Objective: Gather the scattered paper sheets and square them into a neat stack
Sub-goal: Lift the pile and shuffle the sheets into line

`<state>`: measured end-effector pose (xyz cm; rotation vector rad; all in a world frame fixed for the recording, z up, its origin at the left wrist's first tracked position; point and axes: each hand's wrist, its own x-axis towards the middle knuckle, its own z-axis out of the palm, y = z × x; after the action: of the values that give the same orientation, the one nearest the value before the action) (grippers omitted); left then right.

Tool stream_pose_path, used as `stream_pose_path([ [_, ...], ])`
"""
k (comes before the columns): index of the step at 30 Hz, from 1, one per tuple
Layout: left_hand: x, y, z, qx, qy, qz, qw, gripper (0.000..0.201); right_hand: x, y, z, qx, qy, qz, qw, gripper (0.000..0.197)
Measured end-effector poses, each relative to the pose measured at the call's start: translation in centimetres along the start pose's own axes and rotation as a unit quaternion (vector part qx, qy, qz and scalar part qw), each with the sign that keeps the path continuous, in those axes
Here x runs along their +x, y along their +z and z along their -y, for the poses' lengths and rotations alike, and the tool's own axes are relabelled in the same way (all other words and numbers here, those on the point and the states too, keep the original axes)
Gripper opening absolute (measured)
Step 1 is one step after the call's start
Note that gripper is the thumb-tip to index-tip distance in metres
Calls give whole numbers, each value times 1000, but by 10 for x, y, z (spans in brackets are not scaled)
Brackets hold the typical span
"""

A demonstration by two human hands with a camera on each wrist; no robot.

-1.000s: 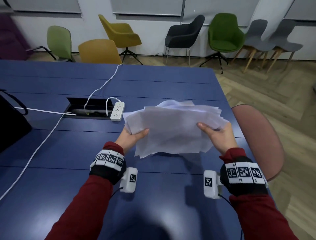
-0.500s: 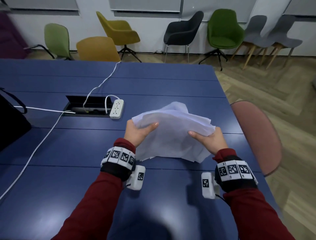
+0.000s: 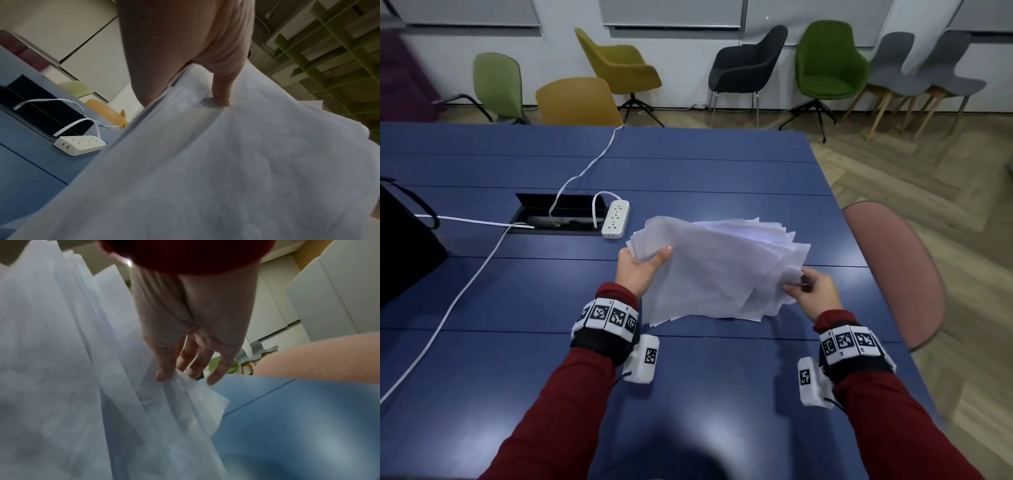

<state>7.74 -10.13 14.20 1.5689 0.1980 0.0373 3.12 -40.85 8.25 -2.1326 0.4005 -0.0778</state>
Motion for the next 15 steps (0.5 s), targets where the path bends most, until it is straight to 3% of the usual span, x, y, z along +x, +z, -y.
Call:
stream_pose_path([
  [5,3,-2,-1,-13,-10,-22,1000,18,-4,0,3,17,-18,-119,993,16],
  [15,1,-4,-4,-10,-19,-15,1000,20,-17,10,20,94,-72,-222,968,4],
])
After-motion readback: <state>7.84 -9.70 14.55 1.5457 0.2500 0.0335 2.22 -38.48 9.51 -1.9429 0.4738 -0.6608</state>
